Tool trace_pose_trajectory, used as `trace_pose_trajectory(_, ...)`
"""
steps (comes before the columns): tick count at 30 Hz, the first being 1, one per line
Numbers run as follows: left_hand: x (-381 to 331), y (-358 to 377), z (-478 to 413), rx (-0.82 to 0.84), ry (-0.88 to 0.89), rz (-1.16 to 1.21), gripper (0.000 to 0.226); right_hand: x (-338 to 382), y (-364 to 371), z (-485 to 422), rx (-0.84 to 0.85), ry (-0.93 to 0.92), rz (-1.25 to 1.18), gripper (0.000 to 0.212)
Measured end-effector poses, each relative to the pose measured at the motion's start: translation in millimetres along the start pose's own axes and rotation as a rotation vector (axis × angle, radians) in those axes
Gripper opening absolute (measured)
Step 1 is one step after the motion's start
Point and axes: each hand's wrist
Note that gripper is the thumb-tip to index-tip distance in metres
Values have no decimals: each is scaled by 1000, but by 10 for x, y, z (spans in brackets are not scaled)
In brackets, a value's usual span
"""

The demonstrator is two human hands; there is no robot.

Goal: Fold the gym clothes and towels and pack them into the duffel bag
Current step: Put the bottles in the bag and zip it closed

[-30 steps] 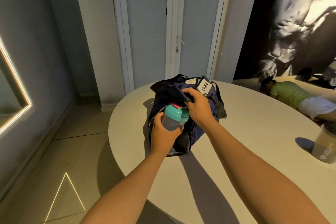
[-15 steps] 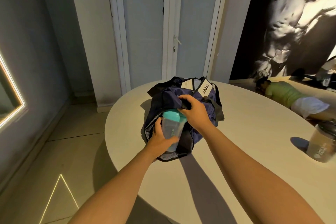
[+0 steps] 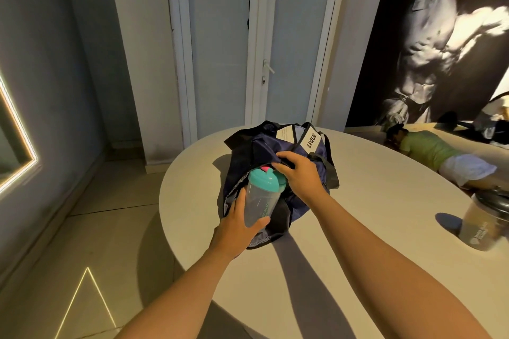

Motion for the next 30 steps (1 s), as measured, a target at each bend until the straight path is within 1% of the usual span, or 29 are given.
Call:
trace_pose_trajectory(2,-24,11,15,-12,-17,-31,101,63,-39,-17,16,16,-34,20)
trace_pose_trajectory(5,-57,38,25,-30,-39,-45,98,107,-36,-41,41,28,-3,35)
trace_pose_trajectory(8,-97,39,17,-55,-48,-60,94,97,20,-49,5,40,36,40)
trace_pose_trajectory(12,-172,51,-21,-75,-69,-128,94,143,66,-85,-112,28,18,34)
trace_pose_trajectory(16,-244,86,-106,-113,-135,-205,92,237,90,-109,-152,12,-25,24)
trace_pose_trajectory(20,-283,78,-208,-112,-218,-233,91,261,119,-138,-174,5,-61,25)
trace_pose_trajectory(24,-358,72,-299,-120,-333,-205,78,241,167,-142,-179,-9,-40,27)
trace_pose_trajectory(28,-290,76,-333,-187,-333,-114,79,130,210,-93,-141,35,-36,29)
trace_pose_trajectory(30,-265,74,-284,-213,-273,-92,80,94,221,-57,-132,43,-31,25)
Point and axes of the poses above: each hand's wrist, its own z-axis away from the middle knuckle, its own y-axis out of the palm, x = y × z, and after that the axes turned 6 degrees about y, right-handed
